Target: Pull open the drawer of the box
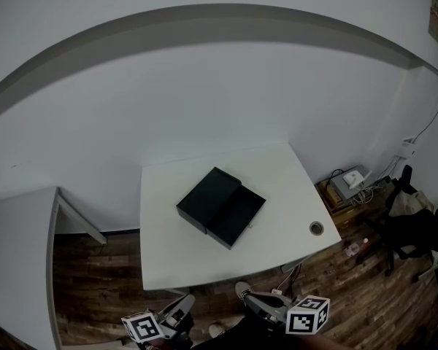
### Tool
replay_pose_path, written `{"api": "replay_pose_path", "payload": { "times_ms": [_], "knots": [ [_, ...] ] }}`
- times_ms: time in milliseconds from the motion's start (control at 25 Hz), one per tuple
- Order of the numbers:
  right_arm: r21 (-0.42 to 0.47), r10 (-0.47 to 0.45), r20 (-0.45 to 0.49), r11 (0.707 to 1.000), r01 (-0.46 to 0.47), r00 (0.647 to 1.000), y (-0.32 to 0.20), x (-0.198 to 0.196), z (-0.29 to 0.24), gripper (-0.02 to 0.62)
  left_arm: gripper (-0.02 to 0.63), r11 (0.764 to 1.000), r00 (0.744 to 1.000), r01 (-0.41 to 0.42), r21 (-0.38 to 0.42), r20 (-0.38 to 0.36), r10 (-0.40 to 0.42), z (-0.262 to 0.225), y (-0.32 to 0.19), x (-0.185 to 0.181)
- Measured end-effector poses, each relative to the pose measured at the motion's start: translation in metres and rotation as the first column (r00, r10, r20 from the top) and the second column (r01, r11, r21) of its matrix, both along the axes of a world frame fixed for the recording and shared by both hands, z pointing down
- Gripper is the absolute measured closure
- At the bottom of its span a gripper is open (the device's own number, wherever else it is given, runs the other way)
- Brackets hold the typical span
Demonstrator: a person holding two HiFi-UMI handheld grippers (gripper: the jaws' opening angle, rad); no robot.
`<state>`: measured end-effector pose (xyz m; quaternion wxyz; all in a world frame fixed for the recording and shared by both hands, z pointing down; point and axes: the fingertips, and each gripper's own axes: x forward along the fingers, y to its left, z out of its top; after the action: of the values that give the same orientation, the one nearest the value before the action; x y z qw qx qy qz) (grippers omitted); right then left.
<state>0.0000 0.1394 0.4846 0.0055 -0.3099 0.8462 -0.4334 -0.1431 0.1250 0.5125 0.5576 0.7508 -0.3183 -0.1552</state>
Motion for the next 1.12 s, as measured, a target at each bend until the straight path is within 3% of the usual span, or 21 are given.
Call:
{"api": "replay_pose_path", "payload": {
  "times_ms": [1120],
  "knots": [
    [0.002, -0.025, -0.002, 1.0, 0.025, 1.0, 0.0087, -0.0014, -0.0031, 0.592, 0.6, 0.999, 0.999, 0.023, -0.025, -0.023, -0.023, -0.0004, 0.0051, 0.005]
  ]
}}
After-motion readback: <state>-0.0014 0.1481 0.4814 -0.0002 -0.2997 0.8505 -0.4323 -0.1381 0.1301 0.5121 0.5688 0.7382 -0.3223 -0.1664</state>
